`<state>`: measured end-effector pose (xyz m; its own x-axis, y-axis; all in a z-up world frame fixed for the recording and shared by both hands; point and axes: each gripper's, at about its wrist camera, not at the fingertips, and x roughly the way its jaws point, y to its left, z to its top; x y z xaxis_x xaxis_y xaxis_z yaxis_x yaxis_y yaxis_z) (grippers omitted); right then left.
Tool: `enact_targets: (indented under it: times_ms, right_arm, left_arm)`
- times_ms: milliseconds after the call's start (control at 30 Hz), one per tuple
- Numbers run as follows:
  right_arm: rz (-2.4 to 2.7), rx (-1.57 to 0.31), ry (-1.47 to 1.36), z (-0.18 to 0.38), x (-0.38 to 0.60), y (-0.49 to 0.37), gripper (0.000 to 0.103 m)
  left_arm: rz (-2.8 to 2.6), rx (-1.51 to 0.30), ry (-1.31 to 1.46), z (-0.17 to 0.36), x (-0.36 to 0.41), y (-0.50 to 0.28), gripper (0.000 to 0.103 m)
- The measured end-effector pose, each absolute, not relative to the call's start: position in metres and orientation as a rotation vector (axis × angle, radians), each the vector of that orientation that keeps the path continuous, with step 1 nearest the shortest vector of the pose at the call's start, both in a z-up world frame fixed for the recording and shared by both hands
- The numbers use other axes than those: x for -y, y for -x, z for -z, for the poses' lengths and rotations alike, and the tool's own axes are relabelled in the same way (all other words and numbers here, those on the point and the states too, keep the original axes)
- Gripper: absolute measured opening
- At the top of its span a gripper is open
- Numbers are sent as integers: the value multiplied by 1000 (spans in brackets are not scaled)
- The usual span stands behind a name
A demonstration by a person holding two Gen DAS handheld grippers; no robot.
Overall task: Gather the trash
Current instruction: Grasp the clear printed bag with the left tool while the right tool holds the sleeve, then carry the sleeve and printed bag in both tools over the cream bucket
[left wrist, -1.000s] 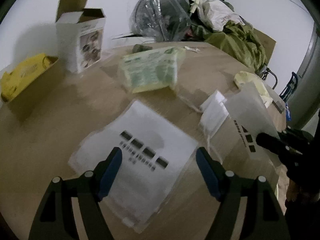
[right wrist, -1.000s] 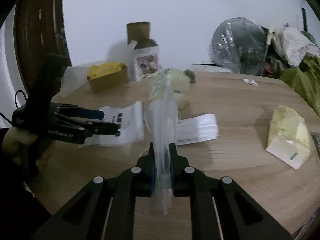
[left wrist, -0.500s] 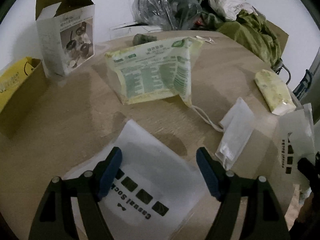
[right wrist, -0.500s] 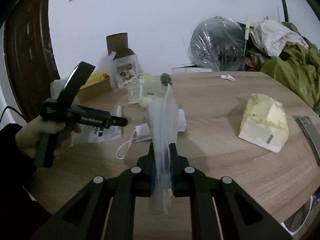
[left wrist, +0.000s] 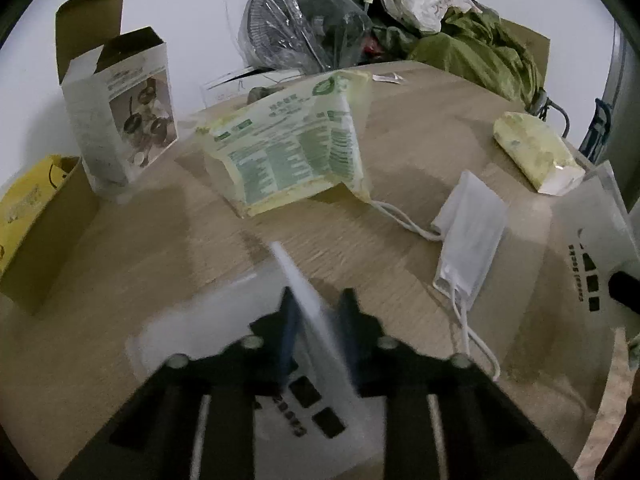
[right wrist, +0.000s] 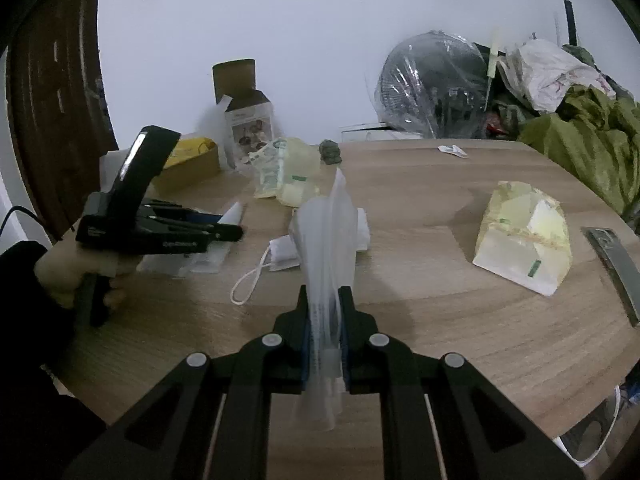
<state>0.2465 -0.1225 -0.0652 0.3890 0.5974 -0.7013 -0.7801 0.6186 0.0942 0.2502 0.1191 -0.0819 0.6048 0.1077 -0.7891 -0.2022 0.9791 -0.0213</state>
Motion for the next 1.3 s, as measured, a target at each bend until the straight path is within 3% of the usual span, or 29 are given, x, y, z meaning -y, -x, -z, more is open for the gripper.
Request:
enact_targets:
  times_ms: [133,1300]
  right_arm:
    - [-870,-763,276,61,127,-241,11]
    - [-788,-648,270,18,176,-149,11]
  left_arm:
    - [-143,-890,119,79,-115,-239,3]
    - [26,-503,10,-58,-38,-103,2]
